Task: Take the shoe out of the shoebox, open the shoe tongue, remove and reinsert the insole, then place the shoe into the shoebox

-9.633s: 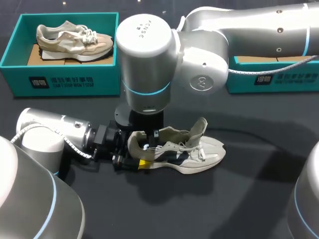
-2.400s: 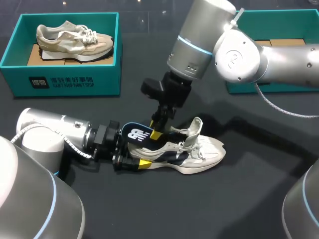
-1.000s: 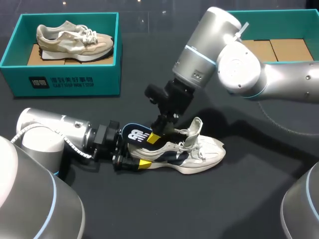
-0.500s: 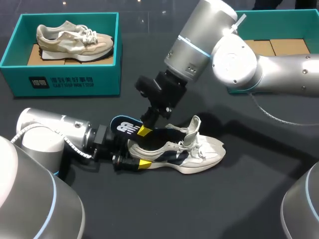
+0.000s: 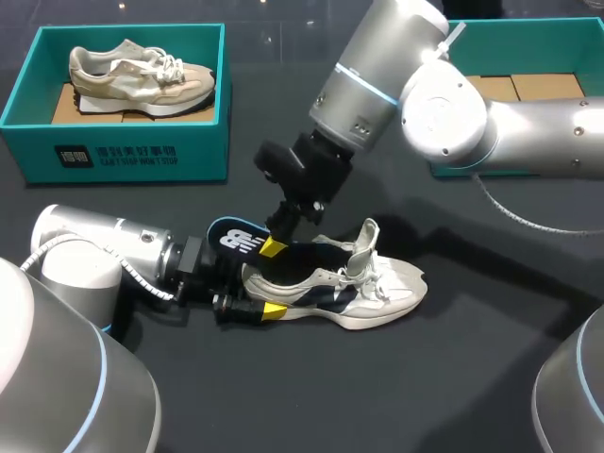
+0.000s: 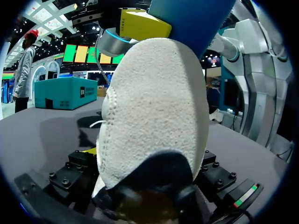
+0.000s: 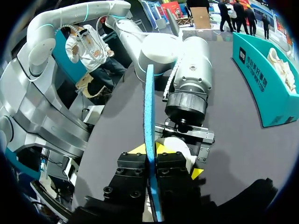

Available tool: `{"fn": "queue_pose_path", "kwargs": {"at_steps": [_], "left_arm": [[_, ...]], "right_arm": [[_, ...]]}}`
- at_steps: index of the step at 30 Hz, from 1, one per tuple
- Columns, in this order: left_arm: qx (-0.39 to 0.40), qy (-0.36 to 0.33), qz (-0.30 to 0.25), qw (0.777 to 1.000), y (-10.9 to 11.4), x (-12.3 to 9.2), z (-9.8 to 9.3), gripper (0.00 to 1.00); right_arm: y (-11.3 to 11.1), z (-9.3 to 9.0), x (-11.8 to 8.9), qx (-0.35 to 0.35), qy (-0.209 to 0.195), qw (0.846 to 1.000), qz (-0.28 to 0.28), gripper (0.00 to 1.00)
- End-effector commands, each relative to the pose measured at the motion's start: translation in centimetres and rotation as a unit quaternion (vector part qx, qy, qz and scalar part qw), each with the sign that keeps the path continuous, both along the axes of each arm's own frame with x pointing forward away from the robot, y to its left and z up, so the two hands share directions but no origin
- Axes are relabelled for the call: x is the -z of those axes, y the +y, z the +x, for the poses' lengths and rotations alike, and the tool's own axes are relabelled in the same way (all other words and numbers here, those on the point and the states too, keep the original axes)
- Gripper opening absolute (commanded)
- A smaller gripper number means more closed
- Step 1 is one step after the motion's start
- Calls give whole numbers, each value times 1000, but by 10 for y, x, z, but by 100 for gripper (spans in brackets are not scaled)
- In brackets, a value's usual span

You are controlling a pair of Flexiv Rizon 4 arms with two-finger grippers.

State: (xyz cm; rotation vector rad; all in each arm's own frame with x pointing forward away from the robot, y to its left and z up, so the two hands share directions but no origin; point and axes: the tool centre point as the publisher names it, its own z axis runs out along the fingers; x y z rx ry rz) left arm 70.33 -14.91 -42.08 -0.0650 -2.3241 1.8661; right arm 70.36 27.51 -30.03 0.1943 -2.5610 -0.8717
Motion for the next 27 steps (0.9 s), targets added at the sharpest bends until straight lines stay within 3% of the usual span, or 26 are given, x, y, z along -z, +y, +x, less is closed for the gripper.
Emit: {"fn": "queue_pose_path", "kwargs": {"at_steps": [1, 7, 10, 25, 27], "left_arm": [[0, 0, 1, 1000, -1, 2, 1, 0], [0, 0, 1, 1000, -1, 2, 1, 0], [0, 0, 1, 1000, -1, 2, 1, 0], [0, 0, 1, 1000, -1, 2, 1, 0], [0, 0, 1, 1000, -1, 2, 1, 0]], "right_arm": [[-4, -3, -10, 16, 9, 1000, 24, 0], [3, -10, -46, 30, 2, 999, 44, 0], [8, -11, -64, 63, 33, 996, 58, 0], [8, -11, -64, 63, 33, 996, 58, 0], [7, -16, -76, 80, 31, 995, 59, 0]]}}
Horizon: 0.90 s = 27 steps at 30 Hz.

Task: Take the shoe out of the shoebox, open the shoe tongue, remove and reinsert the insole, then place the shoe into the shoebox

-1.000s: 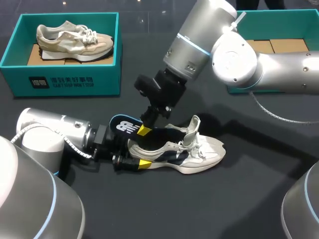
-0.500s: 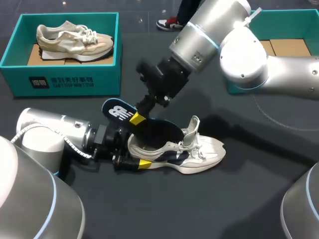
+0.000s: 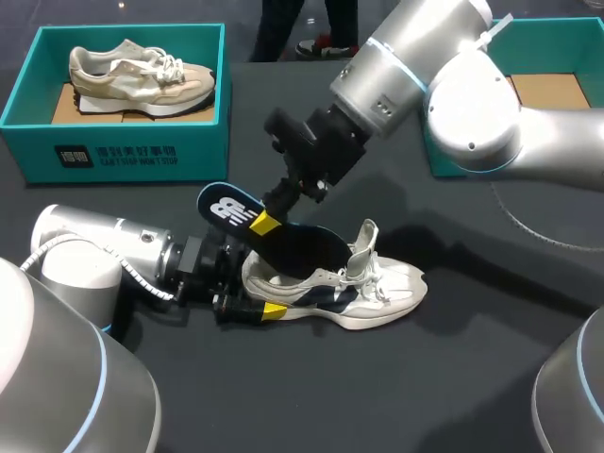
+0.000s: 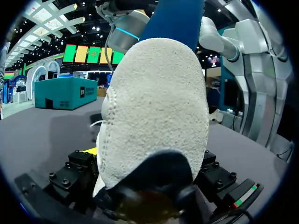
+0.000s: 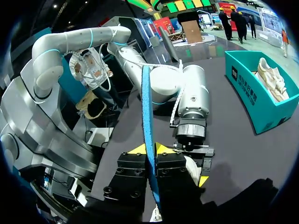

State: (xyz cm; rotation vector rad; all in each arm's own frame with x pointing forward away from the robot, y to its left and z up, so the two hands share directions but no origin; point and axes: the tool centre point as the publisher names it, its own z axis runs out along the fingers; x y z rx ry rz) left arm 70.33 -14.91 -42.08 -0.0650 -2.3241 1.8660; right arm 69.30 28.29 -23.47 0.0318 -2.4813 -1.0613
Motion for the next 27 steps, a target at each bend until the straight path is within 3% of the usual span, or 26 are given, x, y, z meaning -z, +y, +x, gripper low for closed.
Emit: {"fn": "queue_pose_path", "kwargs": {"at_steps": [1, 4, 6, 20, 27], "left_arm": [[0, 0, 1, 1000, -1, 2, 1, 0], [0, 0, 1, 1000, -1, 2, 1, 0], [0, 0, 1, 1000, -1, 2, 1, 0], [0, 0, 1, 1000, -1, 2, 1, 0], [0, 0, 1, 1000, -1, 2, 1, 0]], "right_arm": [[-2, -7, -17, 23, -2, 1000, -2, 0], [-11, -10, -34, 42, 4, 999, 33, 0], [-21, -9, -47, 76, 25, 992, 100, 0], [-21, -9, -47, 76, 25, 992, 100, 0], [-61, -6, -104, 139, 23, 984, 112, 0]]}}
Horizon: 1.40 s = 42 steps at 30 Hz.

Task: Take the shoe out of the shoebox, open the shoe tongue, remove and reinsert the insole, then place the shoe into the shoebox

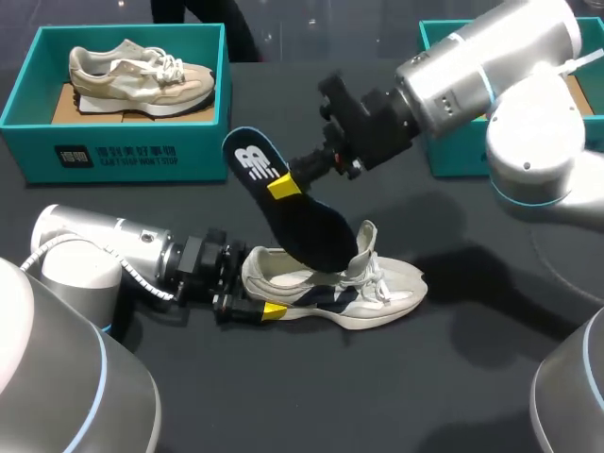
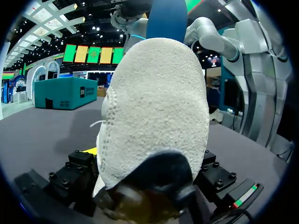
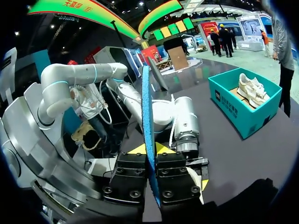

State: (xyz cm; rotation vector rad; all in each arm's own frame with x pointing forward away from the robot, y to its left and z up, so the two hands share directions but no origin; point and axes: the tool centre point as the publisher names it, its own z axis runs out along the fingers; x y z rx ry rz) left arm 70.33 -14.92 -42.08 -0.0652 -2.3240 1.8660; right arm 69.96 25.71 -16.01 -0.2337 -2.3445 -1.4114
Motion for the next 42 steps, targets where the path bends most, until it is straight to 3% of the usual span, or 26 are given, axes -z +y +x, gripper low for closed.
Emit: {"fn": "queue_pose_path", "kwargs": {"at_steps": [1, 5, 19, 27, 29, 42], "left_arm": [[0, 0, 1, 1000, -1, 2, 1, 0], [0, 0, 1, 1000, -1, 2, 1, 0], [0, 0, 1, 1000, -1, 2, 1, 0], [0, 0, 1, 1000, -1, 2, 1, 0], [0, 0, 1, 1000, -1, 2, 1, 0], [0, 0, 1, 1000, -1, 2, 1, 0]], "right_arm": [[-42, -15, -35, 26, 1, 1000, 7, 0], [-69, -26, -47, 24, 42, 996, 79, 0], [-69, -26, -47, 24, 42, 996, 79, 0], [-109, -62, -54, 73, 34, 983, 164, 0], [-119, -71, -56, 85, 46, 983, 158, 0], [-124, -74, -56, 90, 45, 982, 160, 0]]}}
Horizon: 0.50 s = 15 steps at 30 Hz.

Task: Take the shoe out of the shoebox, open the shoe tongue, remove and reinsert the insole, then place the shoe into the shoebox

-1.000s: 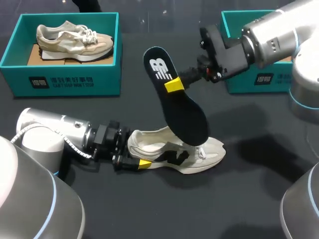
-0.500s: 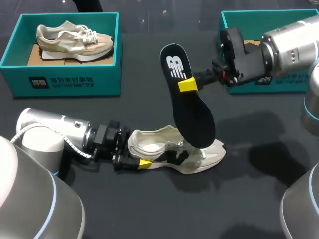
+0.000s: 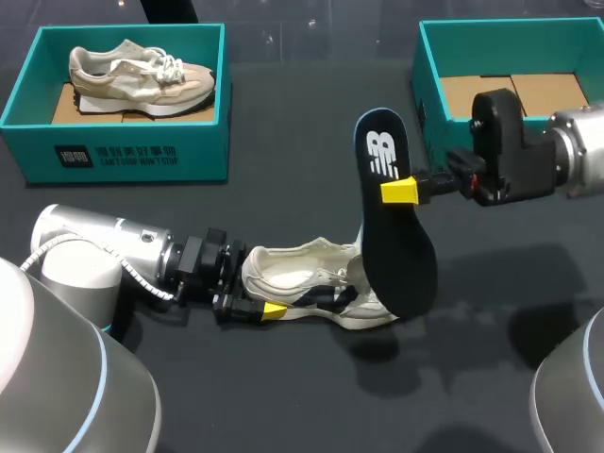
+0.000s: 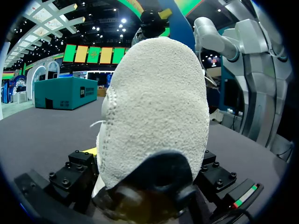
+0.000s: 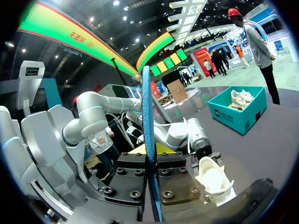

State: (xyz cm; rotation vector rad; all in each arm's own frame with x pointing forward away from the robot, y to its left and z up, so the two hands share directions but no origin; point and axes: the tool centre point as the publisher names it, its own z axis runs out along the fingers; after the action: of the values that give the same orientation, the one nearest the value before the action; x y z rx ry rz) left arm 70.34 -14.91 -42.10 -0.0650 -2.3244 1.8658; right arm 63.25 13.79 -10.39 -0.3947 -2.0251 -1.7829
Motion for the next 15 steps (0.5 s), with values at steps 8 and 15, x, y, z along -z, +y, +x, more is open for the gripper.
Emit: {"fn": "queue_pose_path", "kwargs": {"at_steps": [8, 15], "left_arm": [[0, 0, 0, 1000, -1, 1, 1, 0], [0, 0, 0, 1000, -1, 1, 1, 0]], "right_arm": [[-33, -38, -3, 46, -12, 999, 23, 0], [-43, -48, -6, 58, -11, 998, 37, 0]]}}
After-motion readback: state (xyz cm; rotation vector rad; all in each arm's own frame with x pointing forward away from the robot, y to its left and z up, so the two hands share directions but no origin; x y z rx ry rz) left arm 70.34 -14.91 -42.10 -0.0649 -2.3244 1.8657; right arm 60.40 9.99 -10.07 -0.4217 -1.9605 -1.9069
